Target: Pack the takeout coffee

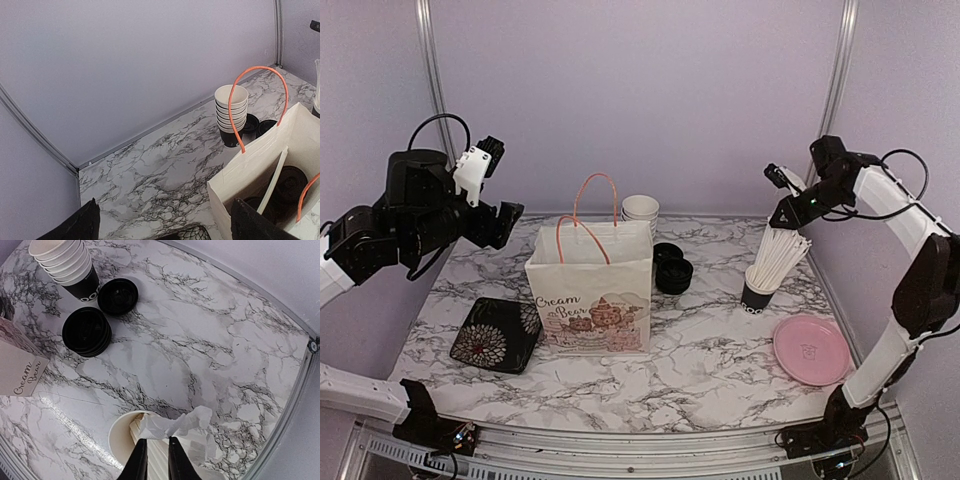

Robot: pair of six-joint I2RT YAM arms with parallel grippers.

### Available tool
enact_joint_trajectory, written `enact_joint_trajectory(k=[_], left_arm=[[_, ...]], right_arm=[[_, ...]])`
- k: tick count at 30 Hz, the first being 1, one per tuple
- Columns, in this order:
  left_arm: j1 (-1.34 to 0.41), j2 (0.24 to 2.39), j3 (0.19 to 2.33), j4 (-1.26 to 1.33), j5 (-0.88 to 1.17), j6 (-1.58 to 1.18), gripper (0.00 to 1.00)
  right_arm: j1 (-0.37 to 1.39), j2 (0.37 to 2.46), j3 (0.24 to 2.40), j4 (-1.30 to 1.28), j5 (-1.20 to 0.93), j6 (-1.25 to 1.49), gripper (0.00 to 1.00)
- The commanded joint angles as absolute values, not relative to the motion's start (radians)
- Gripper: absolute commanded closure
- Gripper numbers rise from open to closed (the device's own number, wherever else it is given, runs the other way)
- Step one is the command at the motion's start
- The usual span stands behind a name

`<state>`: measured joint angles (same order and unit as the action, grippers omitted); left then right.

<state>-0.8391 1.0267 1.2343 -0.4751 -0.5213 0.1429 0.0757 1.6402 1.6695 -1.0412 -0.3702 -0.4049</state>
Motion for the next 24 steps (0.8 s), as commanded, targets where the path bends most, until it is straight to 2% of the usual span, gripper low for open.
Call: enact_joint_trajectory(k=[1, 9, 11, 15, 24], left_arm=[[-0.842, 1.021, 1.223, -0.447, -0.52, 0.144, 0.09], [-0.842, 1.022, 1.224, -0.444, -0.516, 0.143, 0.09], [-0.843, 1.023, 1.224, -0.443, -0.514, 0.142, 0.09], [-0.842, 1.024, 1.224, -0.443, -0.509, 0.14, 0.09], [-0.843, 1.012, 1.215, -0.443, -0.514, 0.141, 0.09]], right_arm=[[0.08, 1.64, 1.72, -1.044, -0.397, -0.408, 0.87], [0.084, 1.602, 1.727, -1.045, -0.396, -0.41, 0.92], [0.085, 1.602, 1.729, -1.043, -0.394, -0.411, 0.83], [0.084, 1.62, 1.733, -1.041, -0.392, -0.409, 0.75], [0.107, 1.653, 1.763, -1.04, -0.386, -0.405, 0.7]])
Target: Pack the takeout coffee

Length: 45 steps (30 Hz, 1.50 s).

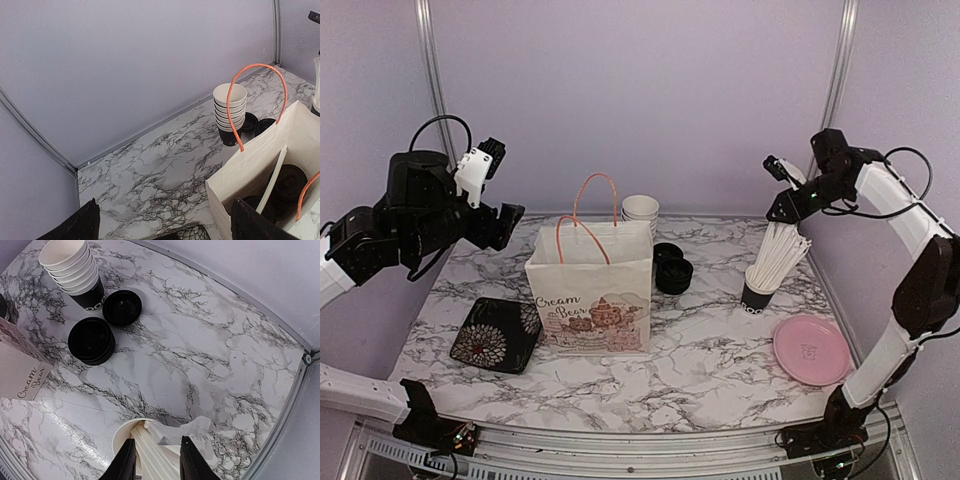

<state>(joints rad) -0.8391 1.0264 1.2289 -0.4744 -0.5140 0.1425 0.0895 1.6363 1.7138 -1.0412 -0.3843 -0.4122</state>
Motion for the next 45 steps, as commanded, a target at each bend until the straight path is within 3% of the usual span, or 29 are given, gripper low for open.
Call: enact_joint_trajectory(k=[1, 7, 18, 21, 26, 30, 45], left_arm=[[-0.842, 1.014, 1.215, -0.443, -0.513, 0.141, 0.09], [-0.842, 1.023, 1.218, -0.44, -0.508, 0.138, 0.09], [-0.843, 1.017, 1.218, -0.441, -0.506, 0.139, 0.09], [-0.842, 1.016, 1.217, -0.441, -0.508, 0.14, 0.09], [-0.842, 1.023, 1.217, -0.441, -0.508, 0.141, 0.09], [-0.842, 1.032, 1.219, -0.439, -0.502, 0.141, 0.09], [-0.842, 1.081, 1.28, -0.442, -0.505, 0.159, 0.09]], right_arm=[[0.108, 1.656, 1.767, -1.04, -0.385, -0.405, 0.7], [0.116, 1.664, 1.772, -1.04, -0.376, -0.402, 0.74], [0.121, 1.692, 1.779, -1.031, -0.349, -0.395, 0.72], [0.124, 1.702, 1.785, -1.033, -0.347, -0.396, 0.75], [0.128, 1.703, 1.792, -1.032, -0.358, -0.397, 0.91], [0.128, 1.692, 1.801, -1.036, -0.369, -0.401, 0.96], [0.116, 1.429, 1.982, -1.091, -0.54, -0.479, 1.0]])
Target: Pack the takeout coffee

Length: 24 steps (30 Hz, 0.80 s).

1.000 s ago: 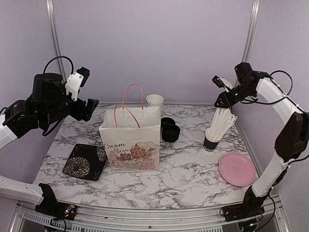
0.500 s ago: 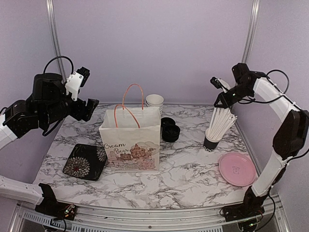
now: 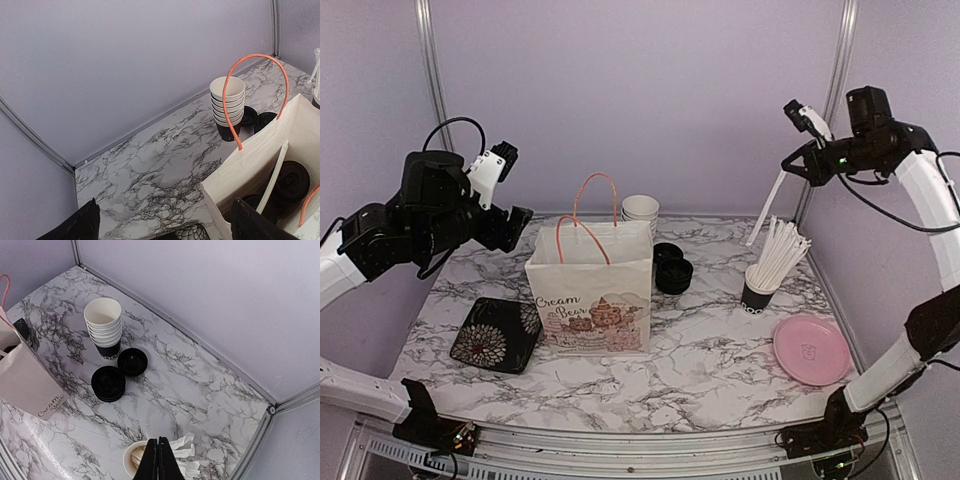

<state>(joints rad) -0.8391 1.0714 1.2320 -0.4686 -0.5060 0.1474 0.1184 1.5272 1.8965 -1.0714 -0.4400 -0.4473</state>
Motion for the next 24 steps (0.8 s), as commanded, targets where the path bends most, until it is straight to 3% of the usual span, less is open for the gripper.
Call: enact_joint_trajectory(k=[1, 13, 19, 24], left_arm=[[-0.842, 1.084, 1.285, -0.445, -0.505, 0.157, 0.09], [-0.843, 1.089, 1.311, -0.456, -0.541, 0.137, 0.09], [-0.842, 1.084, 1.312, -0.456, -0.563, 0.14, 0.09], [-0.841, 1.081, 1.306, -0.456, -0.576, 0.144, 0.09]], right_arm=[[0.109, 1.413, 2.0, -1.091, -0.567, -0.481, 1.0], [0.151, 1.464, 2.165, -1.031, -1.182, -0.426, 1.0], [0.352, 1.564, 2.202, -1.009, -1.149, -0.446, 1.0], [0.466, 1.652, 2.202, -0.833, -1.122, -0.352, 1.0]])
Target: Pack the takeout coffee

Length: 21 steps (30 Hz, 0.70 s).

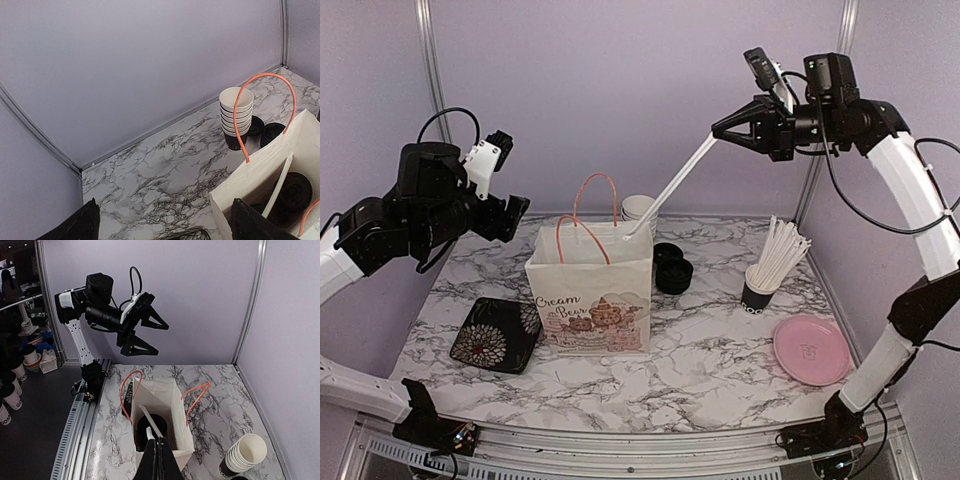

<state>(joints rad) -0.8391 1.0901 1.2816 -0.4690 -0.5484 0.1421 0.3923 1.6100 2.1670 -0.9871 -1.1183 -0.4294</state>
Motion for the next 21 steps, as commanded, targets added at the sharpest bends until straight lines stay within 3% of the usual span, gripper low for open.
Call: enact_joint_trajectory(k=[1, 8, 13, 16, 19, 21], left_arm=[[-0.841, 1.08, 1.305, -0.456, -0.578, 0.146, 0.08], [-0.841, 1.058, 1.294, -0.46, -0.601, 0.162, 0.07], [-0.84, 1.041, 1.261, -0.459, -0.624, 0.179, 0.06], [-0.838, 1.038, 1.239, -0.456, -0.636, 0.193, 0.04], [-0.832, 1.036, 1.218, -0.445, -0.637, 0.196, 0.04], [-0.828, 1.034, 1.209, -0.436, -0.634, 0.195, 0.03]], right_arm=[[0.491, 1.677, 2.21, -0.806, -1.106, -0.34, 1.0], [0.657, 1.831, 2.193, -0.622, -0.932, -0.325, 1.0], [0.751, 1.947, 2.25, -0.668, -0.862, -0.361, 1.0], [0.766, 1.974, 2.239, -0.66, -0.86, -0.36, 0.9], [0.771, 1.985, 2.238, -0.686, -0.857, -0.377, 0.69], [0.77, 1.968, 2.234, -0.715, -0.84, -0.409, 0.62]])
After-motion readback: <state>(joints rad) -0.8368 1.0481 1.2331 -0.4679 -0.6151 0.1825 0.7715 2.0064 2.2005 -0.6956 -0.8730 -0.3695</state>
